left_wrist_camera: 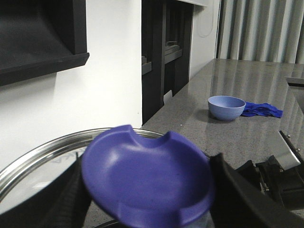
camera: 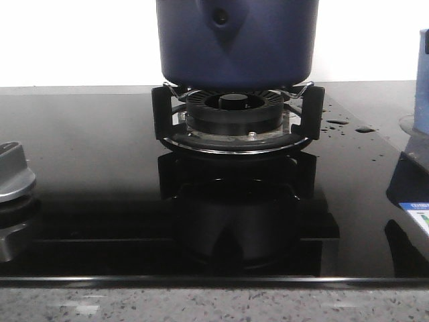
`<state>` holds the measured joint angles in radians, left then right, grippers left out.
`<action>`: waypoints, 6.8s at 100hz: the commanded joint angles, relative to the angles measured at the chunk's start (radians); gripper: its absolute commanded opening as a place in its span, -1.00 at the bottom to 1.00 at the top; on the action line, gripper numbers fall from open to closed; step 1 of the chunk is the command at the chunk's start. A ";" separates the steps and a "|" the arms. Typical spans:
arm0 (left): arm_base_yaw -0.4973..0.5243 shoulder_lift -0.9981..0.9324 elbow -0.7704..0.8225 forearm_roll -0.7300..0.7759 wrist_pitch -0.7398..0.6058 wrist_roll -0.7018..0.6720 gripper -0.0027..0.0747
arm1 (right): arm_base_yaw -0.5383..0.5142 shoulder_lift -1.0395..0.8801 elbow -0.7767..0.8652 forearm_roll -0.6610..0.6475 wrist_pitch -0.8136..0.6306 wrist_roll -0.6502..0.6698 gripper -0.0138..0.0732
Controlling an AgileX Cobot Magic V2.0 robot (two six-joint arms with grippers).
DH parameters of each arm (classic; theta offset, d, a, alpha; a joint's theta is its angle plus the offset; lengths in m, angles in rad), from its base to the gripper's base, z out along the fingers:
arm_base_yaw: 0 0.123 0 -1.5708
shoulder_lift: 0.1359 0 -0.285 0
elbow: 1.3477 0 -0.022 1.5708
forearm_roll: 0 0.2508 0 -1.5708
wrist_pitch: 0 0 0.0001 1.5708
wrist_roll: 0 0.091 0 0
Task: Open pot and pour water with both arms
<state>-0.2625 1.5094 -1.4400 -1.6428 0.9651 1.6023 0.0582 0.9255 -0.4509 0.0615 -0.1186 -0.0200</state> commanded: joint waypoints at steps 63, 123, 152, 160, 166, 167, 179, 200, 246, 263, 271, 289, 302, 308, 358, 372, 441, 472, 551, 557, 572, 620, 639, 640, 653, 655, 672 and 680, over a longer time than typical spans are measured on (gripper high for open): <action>-0.001 -0.047 -0.030 -0.095 0.016 -0.007 -0.22 | -0.062 0.168 -0.028 0.004 -0.330 -0.038 0.86; -0.001 -0.047 -0.030 -0.095 0.012 -0.007 -0.22 | -0.060 0.378 -0.028 0.004 -0.552 -0.020 0.60; -0.001 -0.047 -0.030 -0.098 0.012 -0.007 -0.22 | -0.060 0.373 -0.028 -0.052 -0.588 -0.020 -0.44; 0.001 -0.053 -0.030 -0.098 0.009 -0.007 -0.22 | -0.060 0.344 -0.032 -0.090 -0.593 -0.020 -0.50; 0.006 -0.062 -0.030 -0.098 0.009 -0.010 -0.22 | -0.058 0.305 -0.040 -0.144 -0.593 -0.020 -0.50; 0.008 -0.063 -0.030 -0.098 0.009 -0.012 -0.22 | -0.058 0.300 -0.040 -0.151 -0.593 -0.020 -0.50; 0.032 -0.088 -0.030 -0.089 0.009 -0.040 -0.22 | -0.040 0.217 -0.101 -0.226 -0.530 -0.020 -0.50; 0.073 -0.132 -0.030 -0.056 0.009 -0.081 -0.22 | 0.034 0.161 -0.310 -0.421 -0.312 -0.020 -0.50; 0.079 -0.184 -0.030 -0.028 0.015 -0.136 -0.22 | 0.222 0.292 -0.640 -0.776 -0.097 -0.020 -0.50; 0.079 -0.193 -0.030 -0.026 0.017 -0.140 -0.22 | 0.257 0.351 -0.681 -0.931 -0.095 -0.020 -0.50; 0.079 -0.199 -0.030 -0.026 0.017 -0.140 -0.22 | 0.269 0.373 -0.688 -1.016 -0.097 -0.020 -0.50; 0.079 -0.205 -0.030 -0.026 0.017 -0.142 -0.22 | 0.277 0.419 -0.696 -1.170 -0.098 -0.022 -0.50; 0.079 -0.205 -0.030 -0.026 0.017 -0.142 -0.22 | 0.283 0.444 -0.696 -1.324 -0.098 -0.022 -0.50; 0.079 -0.205 -0.030 -0.026 0.017 -0.142 -0.22 | 0.283 0.452 -0.698 -1.383 -0.092 -0.022 -0.50; 0.079 -0.205 -0.030 -0.006 0.017 -0.144 -0.22 | 0.283 0.460 -0.799 -1.659 0.016 -0.022 -0.50; 0.079 -0.205 -0.030 -0.004 0.017 -0.144 -0.22 | 0.290 0.460 -0.835 -1.784 0.035 -0.022 -0.50; 0.079 -0.205 -0.030 -0.001 0.017 -0.144 -0.22 | 0.323 0.460 -0.938 -1.944 0.119 -0.029 -0.50; 0.079 -0.205 -0.030 -0.001 0.017 -0.144 -0.22 | 0.323 0.460 -0.936 -1.839 0.119 0.194 -0.50; 0.075 -0.193 -0.030 0.026 0.017 -0.144 -0.22 | -0.003 0.150 -0.408 -1.212 0.119 0.835 -0.50; 0.075 -0.193 -0.030 0.026 0.015 -0.144 -0.22 | -0.063 0.144 -0.328 -1.212 0.021 0.860 -0.50; 0.075 -0.183 -0.030 0.026 0.017 -0.144 -0.22 | -0.199 0.156 -0.166 -1.188 -0.197 0.864 -0.50; 0.075 -0.177 -0.030 0.026 0.021 -0.144 -0.22 | -0.287 0.199 -0.088 -1.188 -0.291 0.869 0.47; 0.075 -0.177 -0.030 0.028 0.028 -0.144 -0.22 | -0.287 0.162 -0.088 -1.188 -0.285 0.876 0.86; 0.075 -0.177 -0.030 0.028 0.028 -0.144 -0.22 | -0.287 0.159 -0.088 -1.188 -0.285 0.876 0.86; 0.075 -0.171 -0.030 0.035 0.030 -0.144 -0.22 | -0.287 0.093 -0.090 -1.188 -0.283 0.876 0.86; 0.075 -0.168 -0.030 0.035 0.033 -0.144 -0.22 | -0.287 0.081 -0.090 -1.188 -0.281 0.876 0.86; 0.030 -0.127 -0.030 0.033 0.006 -0.144 -0.22 | -0.287 -0.015 -0.090 -1.188 -0.293 0.876 0.86; -0.006 -0.097 -0.030 0.033 -0.030 -0.127 -0.22 | -0.287 -0.061 -0.090 -1.188 -0.299 0.876 0.86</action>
<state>-0.2322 1.4177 -1.4382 -1.5126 0.9734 1.4671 -0.2214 0.9209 -0.5119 -1.1380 -0.3657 0.8547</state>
